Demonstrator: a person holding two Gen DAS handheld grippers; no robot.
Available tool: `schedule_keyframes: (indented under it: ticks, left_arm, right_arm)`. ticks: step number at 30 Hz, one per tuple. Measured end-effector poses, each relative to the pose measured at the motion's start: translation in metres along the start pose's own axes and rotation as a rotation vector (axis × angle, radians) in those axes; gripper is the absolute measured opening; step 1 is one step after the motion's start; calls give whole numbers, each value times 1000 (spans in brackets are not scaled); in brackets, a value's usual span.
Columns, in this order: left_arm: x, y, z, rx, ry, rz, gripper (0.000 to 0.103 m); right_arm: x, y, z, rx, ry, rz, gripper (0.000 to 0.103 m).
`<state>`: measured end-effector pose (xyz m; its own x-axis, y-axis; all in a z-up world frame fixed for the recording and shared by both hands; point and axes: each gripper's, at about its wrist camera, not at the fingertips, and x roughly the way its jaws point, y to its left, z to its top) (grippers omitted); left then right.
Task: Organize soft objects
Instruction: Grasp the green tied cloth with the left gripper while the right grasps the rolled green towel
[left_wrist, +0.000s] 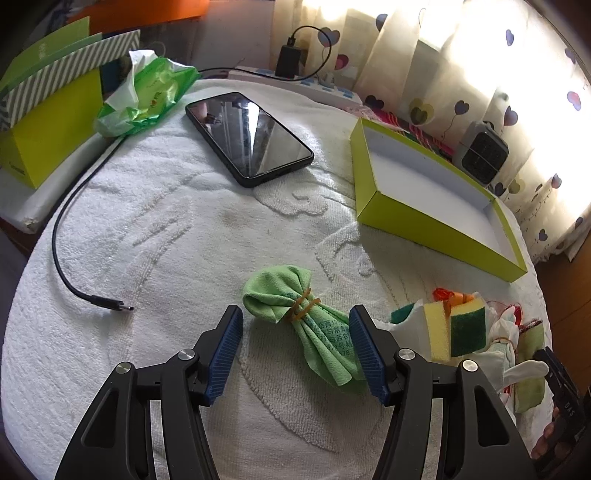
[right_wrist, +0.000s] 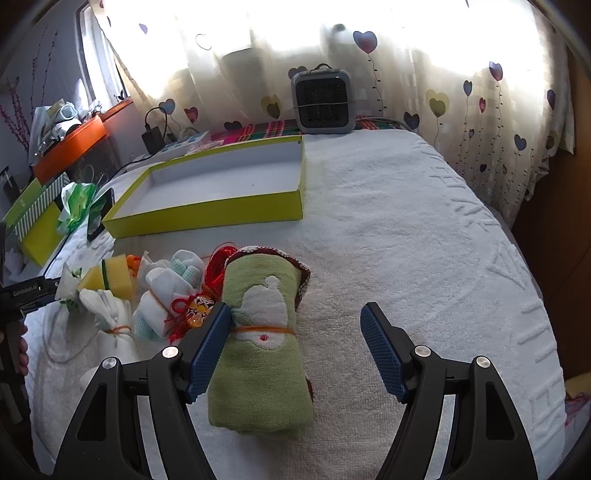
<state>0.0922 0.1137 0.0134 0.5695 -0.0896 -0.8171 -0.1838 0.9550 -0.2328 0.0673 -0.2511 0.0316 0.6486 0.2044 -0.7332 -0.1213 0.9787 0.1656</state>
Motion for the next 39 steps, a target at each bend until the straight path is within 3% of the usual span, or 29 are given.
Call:
schedule_keyframes:
  ticks: [13,15,17,20,28,30,32,39]
  left_arm:
    - [7,-25,2,97,-29,-5,52]
    - [7,-26,0,122,-32,9,51]
    - [8,-22,-2,129,-26,15,46]
    - [5,-15,-3,120,-22,18,43]
    - [2,-14,-6,139,-21,46,32]
    - [1,-12,-6,131,-27,37,30]
    - [-1,-10,-6,118,-34,14,21]
    - [-8,-16,-2,133,-57,-21,16]
  right_arm:
    - [21,7,0,-6,78,76,73]
    - [21,7,0,-14,75,72,69]
    - [21,7,0,-18,77,74,52]
    - [22,7,1,-18,77,81,46]
    - [20,6,0,-9,63,90,40]
    - [20,6,0,-8,61,92,38]
    - [19,6,0,-9,56,94,36]
    - [11,7,4,-6,18,100,35]
